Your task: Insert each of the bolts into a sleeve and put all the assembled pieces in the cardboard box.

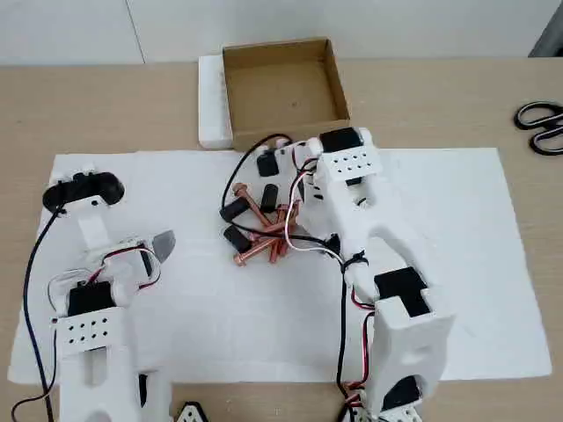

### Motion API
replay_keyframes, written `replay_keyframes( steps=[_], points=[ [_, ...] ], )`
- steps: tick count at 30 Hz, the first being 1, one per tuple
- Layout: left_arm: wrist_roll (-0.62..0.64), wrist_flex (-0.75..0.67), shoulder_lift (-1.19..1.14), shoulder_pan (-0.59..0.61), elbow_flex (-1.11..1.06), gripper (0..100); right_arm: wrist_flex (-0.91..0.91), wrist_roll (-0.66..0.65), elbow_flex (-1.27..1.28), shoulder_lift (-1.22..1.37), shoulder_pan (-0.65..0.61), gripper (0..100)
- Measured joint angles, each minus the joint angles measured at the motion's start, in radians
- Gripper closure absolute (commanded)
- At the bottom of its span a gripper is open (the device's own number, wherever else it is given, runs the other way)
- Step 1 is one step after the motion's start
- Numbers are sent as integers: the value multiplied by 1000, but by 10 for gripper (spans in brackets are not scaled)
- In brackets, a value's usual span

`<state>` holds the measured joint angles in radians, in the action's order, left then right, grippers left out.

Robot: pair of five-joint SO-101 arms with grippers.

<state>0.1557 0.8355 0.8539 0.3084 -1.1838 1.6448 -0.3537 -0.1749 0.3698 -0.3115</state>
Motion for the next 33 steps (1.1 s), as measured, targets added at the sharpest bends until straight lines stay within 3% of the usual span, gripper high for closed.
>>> replay_keyframes(
  steps=[6,13,33],
  points=[
    [0,-9,0,0,0,687,-97,190,0,34,26,991],
    [0,-9,0,0,0,687,-166,287,-3,141,28,924],
    [0,-9,0,-5,0,687,-170,311,-12,146,21,902]
  ],
)
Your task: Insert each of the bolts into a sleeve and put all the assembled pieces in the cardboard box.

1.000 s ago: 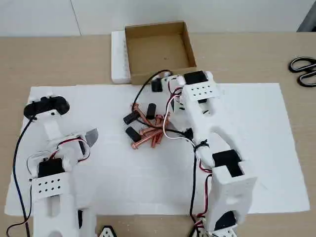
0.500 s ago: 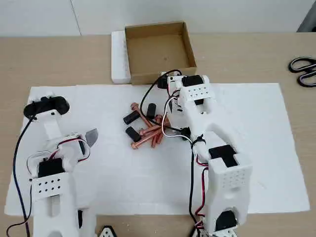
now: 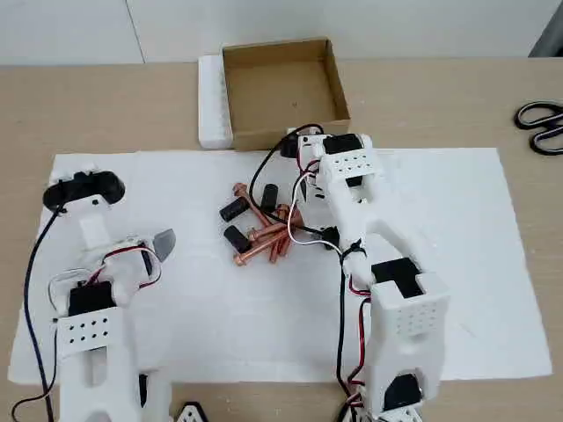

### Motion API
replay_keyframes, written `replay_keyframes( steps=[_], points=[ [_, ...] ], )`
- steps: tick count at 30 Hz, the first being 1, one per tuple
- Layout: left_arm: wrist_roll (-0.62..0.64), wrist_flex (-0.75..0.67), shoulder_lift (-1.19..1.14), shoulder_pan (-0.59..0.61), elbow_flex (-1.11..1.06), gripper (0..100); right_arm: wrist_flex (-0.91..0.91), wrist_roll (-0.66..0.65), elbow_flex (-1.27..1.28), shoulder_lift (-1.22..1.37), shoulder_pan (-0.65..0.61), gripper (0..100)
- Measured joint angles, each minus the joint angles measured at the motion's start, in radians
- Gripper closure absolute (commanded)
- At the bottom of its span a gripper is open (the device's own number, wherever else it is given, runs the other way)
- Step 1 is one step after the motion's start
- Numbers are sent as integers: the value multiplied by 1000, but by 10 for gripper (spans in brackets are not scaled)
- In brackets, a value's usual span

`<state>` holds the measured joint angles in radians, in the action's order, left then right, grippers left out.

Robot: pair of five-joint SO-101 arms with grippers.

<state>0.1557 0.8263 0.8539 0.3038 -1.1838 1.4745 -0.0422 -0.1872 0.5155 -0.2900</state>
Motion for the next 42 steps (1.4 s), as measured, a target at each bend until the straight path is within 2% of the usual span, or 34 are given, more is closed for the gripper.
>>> replay_keyframes(
  steps=[6,16,18,22,25,29,33,38,42],
  points=[
    [0,0,0,0,0,687,-6,0,0,21,-2,838],
    [0,0,0,0,0,687,-6,3,-9,38,-8,853],
    [0,0,0,0,0,687,-15,3,-9,41,-8,879],
    [0,0,0,0,0,687,-23,3,-8,44,-6,997],
    [0,0,0,-2,0,687,-23,3,-8,44,3,994],
    [2,0,0,-43,0,687,-21,3,-8,37,3,993],
    [-57,31,0,-92,23,687,14,-3,-3,-32,2,993],
    [-161,155,0,-213,195,687,72,-3,-3,-239,0,994],
    [-166,189,0,-321,327,687,107,-3,-3,-350,18,994]
  ],
)
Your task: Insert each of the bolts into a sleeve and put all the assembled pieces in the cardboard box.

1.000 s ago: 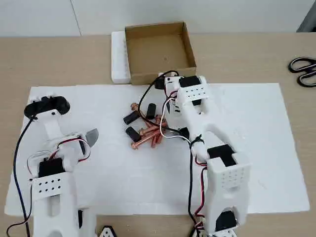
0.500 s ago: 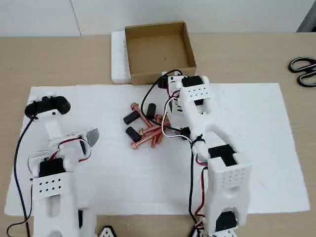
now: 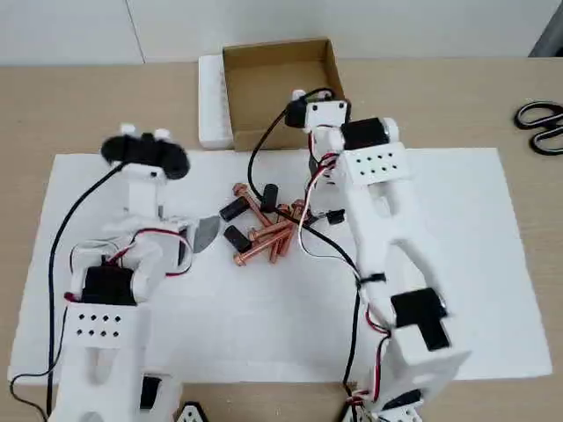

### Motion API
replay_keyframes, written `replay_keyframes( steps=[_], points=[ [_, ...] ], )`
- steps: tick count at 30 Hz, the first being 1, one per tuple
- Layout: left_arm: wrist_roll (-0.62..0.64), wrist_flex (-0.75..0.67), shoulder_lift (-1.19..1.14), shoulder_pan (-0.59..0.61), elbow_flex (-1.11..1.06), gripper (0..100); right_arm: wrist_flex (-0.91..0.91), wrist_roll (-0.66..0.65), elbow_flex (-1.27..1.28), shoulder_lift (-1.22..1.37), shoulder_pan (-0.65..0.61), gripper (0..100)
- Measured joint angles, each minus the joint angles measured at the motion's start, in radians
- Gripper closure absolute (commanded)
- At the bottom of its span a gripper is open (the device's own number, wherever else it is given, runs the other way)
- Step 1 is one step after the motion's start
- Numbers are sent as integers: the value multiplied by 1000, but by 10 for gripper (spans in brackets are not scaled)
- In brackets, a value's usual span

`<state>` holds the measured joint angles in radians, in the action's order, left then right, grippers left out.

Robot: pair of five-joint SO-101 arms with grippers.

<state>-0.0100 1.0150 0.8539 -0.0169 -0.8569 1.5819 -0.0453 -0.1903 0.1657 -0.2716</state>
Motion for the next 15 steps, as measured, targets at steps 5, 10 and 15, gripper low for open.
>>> replay_keyframes(
  steps=[5,10,15],
  points=[
    [-66,-60,-2,-68,63,687,32,-23,0,-8,81,994],
    [-75,-63,-78,-78,86,687,43,-29,0,-9,120,994],
    [-34,26,-325,-81,245,687,43,-31,0,-9,124,994]
  ],
)
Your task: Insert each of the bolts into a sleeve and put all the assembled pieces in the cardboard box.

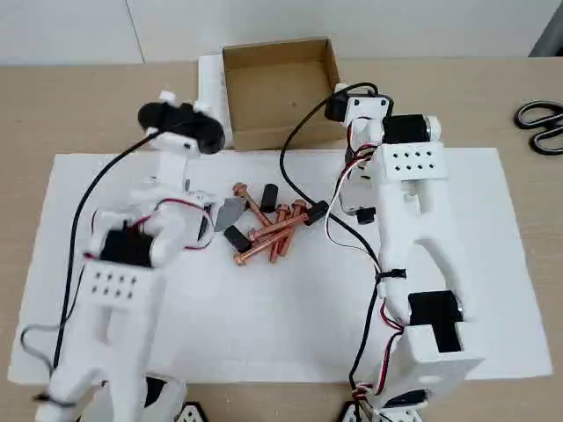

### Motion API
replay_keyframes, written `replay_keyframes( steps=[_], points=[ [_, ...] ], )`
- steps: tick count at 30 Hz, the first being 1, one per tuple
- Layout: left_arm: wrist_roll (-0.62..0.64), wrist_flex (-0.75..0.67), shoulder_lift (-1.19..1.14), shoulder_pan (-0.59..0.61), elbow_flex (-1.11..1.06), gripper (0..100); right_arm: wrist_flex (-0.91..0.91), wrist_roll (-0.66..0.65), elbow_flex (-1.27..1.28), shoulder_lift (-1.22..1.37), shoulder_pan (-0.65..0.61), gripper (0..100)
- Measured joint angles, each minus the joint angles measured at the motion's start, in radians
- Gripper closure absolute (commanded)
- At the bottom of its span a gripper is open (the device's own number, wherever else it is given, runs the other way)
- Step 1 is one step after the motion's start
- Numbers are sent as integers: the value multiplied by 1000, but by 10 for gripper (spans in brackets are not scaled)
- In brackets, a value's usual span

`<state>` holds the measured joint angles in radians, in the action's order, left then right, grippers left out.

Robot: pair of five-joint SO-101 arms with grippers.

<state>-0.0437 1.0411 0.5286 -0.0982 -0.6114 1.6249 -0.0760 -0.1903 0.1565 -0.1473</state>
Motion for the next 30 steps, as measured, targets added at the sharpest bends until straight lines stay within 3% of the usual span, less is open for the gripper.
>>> replay_keyframes(
  steps=[6,16,21,25,30],
  points=[
    [-18,249,-265,-69,247,687,0,0,0,0,-2,994],
    [-516,442,-359,-137,285,687,0,0,0,0,0,994],
    [-597,427,-402,-140,285,687,0,0,0,0,-2,993],
    [-450,342,-454,-140,285,687,0,0,0,0,2,993],
    [-21,293,-466,-160,322,687,0,0,0,0,-3,993]
  ],
)
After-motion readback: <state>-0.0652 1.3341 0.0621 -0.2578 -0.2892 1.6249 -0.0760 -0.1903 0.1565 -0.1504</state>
